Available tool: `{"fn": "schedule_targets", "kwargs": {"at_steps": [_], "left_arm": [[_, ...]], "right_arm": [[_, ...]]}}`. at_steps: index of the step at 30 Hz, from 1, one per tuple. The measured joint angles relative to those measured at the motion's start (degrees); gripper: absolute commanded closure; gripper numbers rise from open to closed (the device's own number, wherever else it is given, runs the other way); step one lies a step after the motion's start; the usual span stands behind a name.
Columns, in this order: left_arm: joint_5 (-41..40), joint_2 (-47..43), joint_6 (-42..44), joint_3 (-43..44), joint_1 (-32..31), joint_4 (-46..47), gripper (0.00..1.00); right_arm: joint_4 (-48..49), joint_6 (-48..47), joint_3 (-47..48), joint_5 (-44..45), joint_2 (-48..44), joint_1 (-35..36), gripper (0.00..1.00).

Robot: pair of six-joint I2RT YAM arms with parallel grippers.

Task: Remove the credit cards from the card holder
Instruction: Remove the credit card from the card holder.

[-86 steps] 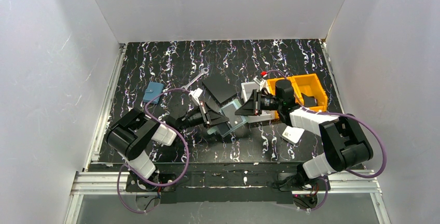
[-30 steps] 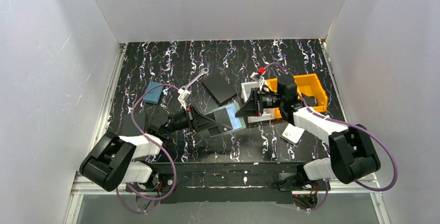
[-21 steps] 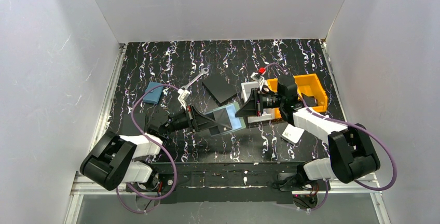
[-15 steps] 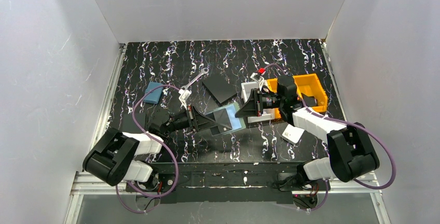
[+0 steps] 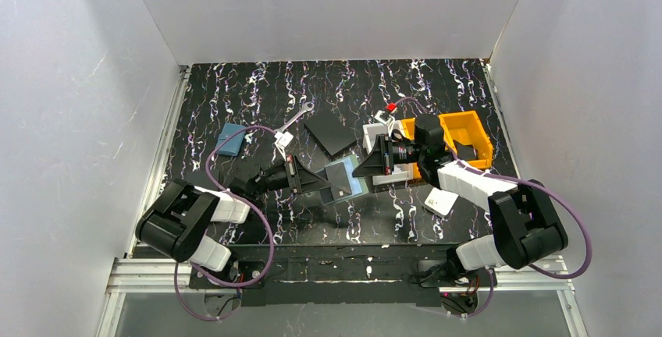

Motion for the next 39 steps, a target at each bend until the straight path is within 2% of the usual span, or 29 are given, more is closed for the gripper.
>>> {"fn": "schedule_targets", "kwargs": {"at_steps": [6, 10, 14, 38, 39], "left_arm": [[0.17, 1.86, -0.66, 0.37, 0.26, 0.17, 0.85], [0.72, 2.45, -1.03, 0.72, 0.26, 0.55, 0.89], [1.51, 3.45, -1.77, 1.68, 0.26, 0.85, 1.0], [1.75, 6.38, -0.39, -0.96, 1.88, 1.44, 1.0], [1.75, 6.38, -0.39, -0.96, 1.92, 1.44, 0.91]], "right_arm": [[0.72, 1.29, -0.26, -0.02, 0.5, 0.11, 0.99], [1.4, 2.14, -0.7, -0.04, 1.01, 0.11, 0.99], [1.92, 2.78, -0.7, -0.04, 1.07, 0.11, 0.99], [2.51, 2.49, -0.7, -0.04, 1.07, 0.11, 0.99], [2.51, 2.47, -0.7, -0.02, 1.07, 0.11, 0.99]]}}
